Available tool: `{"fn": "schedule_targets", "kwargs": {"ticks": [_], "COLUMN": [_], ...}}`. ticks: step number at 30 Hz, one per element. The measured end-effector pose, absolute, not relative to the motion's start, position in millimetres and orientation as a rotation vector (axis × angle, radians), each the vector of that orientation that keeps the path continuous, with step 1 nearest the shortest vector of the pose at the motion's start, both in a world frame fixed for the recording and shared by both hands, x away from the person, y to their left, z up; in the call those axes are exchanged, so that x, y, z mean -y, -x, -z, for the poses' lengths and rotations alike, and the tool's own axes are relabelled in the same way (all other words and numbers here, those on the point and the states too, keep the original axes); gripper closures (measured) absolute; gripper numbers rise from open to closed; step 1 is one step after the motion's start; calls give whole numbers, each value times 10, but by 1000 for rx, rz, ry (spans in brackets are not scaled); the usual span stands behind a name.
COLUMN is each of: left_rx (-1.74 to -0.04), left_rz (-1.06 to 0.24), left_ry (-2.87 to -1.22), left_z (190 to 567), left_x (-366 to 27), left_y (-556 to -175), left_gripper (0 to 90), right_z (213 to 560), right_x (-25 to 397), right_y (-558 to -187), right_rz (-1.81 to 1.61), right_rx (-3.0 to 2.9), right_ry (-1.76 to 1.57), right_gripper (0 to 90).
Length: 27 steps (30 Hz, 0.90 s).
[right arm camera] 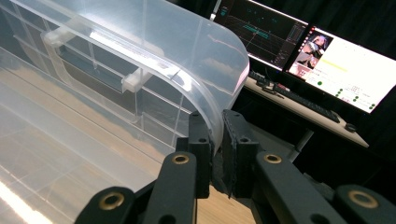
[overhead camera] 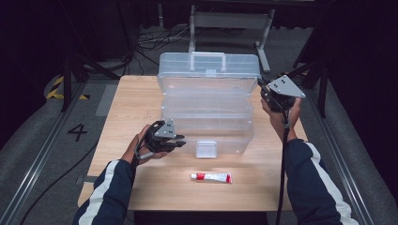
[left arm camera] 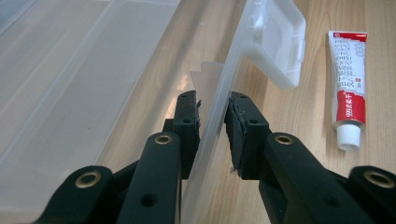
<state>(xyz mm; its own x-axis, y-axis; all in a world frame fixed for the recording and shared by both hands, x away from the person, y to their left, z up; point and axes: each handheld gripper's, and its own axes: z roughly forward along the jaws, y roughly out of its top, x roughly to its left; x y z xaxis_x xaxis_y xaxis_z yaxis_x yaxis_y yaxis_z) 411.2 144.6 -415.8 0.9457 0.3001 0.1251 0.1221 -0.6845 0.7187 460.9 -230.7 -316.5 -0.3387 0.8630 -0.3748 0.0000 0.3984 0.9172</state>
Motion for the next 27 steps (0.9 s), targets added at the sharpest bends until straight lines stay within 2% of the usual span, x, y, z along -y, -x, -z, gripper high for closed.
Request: {"fn": "schedule_targets", "kwargs": {"ticks": [13, 27], "left_rx": [-267, -231], "left_rz": [-275, -291], "left_ry": [-2335, -2521], "left_z": [4158, 4025], "left_x": [-1453, -1319], "left_y": [-4153, -4183], "left_gripper": [768, 787], "right_z": [3073, 2934], "right_x": [2293, 2292], "right_y": [-4767, -4985], "right_rz": [-1077, -1047], "right_rx": [-1692, -1770], "right_ry": [-795, -825], "right_gripper": [839, 844]}}
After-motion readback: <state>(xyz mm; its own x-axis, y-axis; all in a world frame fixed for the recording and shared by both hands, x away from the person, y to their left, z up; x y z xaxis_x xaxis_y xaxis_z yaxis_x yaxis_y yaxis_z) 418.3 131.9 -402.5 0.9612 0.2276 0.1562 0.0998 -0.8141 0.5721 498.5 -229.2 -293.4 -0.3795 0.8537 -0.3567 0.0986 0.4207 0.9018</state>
